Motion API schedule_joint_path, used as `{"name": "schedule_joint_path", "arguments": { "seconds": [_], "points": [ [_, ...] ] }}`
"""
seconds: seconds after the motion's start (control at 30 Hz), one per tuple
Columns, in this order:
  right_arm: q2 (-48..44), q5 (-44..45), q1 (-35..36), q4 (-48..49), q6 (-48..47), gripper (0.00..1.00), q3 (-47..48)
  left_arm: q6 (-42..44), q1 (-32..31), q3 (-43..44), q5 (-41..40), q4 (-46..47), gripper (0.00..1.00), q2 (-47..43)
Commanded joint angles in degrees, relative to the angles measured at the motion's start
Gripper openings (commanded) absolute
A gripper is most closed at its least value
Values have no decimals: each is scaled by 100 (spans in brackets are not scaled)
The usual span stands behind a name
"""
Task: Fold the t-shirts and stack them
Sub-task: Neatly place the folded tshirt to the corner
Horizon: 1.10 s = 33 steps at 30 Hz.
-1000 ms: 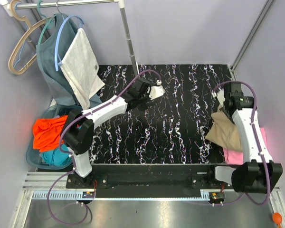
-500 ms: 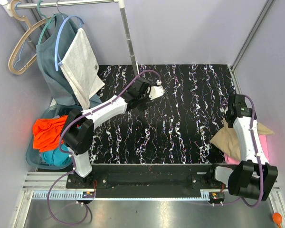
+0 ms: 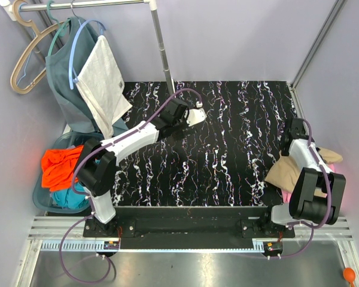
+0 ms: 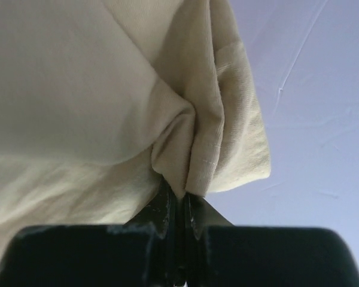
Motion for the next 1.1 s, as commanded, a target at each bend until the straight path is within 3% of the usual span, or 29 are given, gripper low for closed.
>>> {"name": "schedule_joint_path", "arguments": {
  "seconds": [0.0, 0.23, 0.43, 0.5, 0.53, 0.63, 0.93, 1.07],
  "points": [
    [184, 675, -227, 1304, -875, 0, -213, 65, -4, -84, -39, 221, 99, -381],
    [518, 843, -702, 2194, -1422, 0, -231, 56, 5, -180, 5, 291, 99, -408],
    [658, 764, -808, 2405, -1598, 0, -275, 74, -4, -181, -4, 327, 99, -408],
    [694, 738, -808, 2405, -1589, 11, -301, 65, 5, -172, -13, 327, 99, -408],
    [711, 720, -808, 2414, -1580, 31, -328, 74, 5, -189, -13, 318, 99, -434],
    [712, 667, -808, 2484, -1545, 54, -372, 74, 5, -207, -30, 318, 99, -452],
    [220, 114, -799, 2573, -1160, 65, -179, 30, 5, -312, -48, 432, 99, -443],
    [-44, -1068, -781, 1906, -431, 71, 102, -40, 22, -426, -48, 555, 99, -461]
  ]
}}
